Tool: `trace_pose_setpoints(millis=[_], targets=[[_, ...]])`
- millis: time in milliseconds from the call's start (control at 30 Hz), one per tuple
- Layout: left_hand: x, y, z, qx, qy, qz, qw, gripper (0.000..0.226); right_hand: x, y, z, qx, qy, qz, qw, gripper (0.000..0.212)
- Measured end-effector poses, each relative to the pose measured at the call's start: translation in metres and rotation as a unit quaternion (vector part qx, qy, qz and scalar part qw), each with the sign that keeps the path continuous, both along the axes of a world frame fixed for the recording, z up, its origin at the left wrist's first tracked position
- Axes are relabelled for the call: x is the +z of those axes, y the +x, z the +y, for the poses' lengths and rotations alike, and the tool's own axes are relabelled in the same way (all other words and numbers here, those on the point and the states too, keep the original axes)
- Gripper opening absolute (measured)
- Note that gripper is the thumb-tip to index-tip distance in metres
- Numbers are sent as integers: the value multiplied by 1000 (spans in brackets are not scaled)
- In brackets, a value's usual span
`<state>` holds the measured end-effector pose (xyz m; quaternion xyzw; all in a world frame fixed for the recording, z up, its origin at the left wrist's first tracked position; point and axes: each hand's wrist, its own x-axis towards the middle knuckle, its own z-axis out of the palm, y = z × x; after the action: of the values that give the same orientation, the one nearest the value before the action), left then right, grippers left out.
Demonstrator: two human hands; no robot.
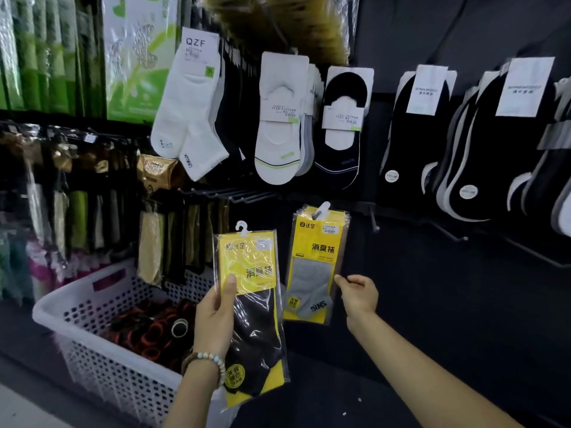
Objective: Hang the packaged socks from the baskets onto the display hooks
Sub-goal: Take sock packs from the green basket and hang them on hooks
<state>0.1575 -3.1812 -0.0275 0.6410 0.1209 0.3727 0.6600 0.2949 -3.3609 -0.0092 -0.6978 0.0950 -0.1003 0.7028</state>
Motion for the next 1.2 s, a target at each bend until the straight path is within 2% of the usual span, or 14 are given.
trace_pose_setpoints(millis=[67, 167, 267, 500, 633, 767, 900, 1033, 1200], targets=[[2, 1, -7, -12, -6, 3, 1000, 39, -4, -16, -3, 50, 1, -25, 998, 27], [3, 3, -16, -37, -28, 10, 999, 32, 3, -50, 0, 189, -21, -73, 979, 17], [4, 5, -27, -60, -37, 7, 998, 26, 9, -75, 7, 275, -36, -96, 956, 26], [9, 1, -40, -117, -43, -8, 992, 16, 8, -86, 1, 264, -29, -93, 960, 43], [11, 1, -33, -81, -53, 4, 995, 16, 2, -84, -9, 275, -27, -107, 955, 18], [11, -3, -22, -30, -45, 11, 998, 13, 4, -76, -20, 248, -16, -139, 959, 3], [12, -8, -10, 18, -24, 8, 1000, 26, 15, -68, -22, 187, -47, -183, 964, 8], [12, -10, 0, 29, -38, 6, 999, 27, 29, -55, -13, 160, -56, -214, 962, 6], [11, -8, -1, 33, -49, 7, 998, 27, 31, -33, 2, 176, -67, -169, 967, 8]])
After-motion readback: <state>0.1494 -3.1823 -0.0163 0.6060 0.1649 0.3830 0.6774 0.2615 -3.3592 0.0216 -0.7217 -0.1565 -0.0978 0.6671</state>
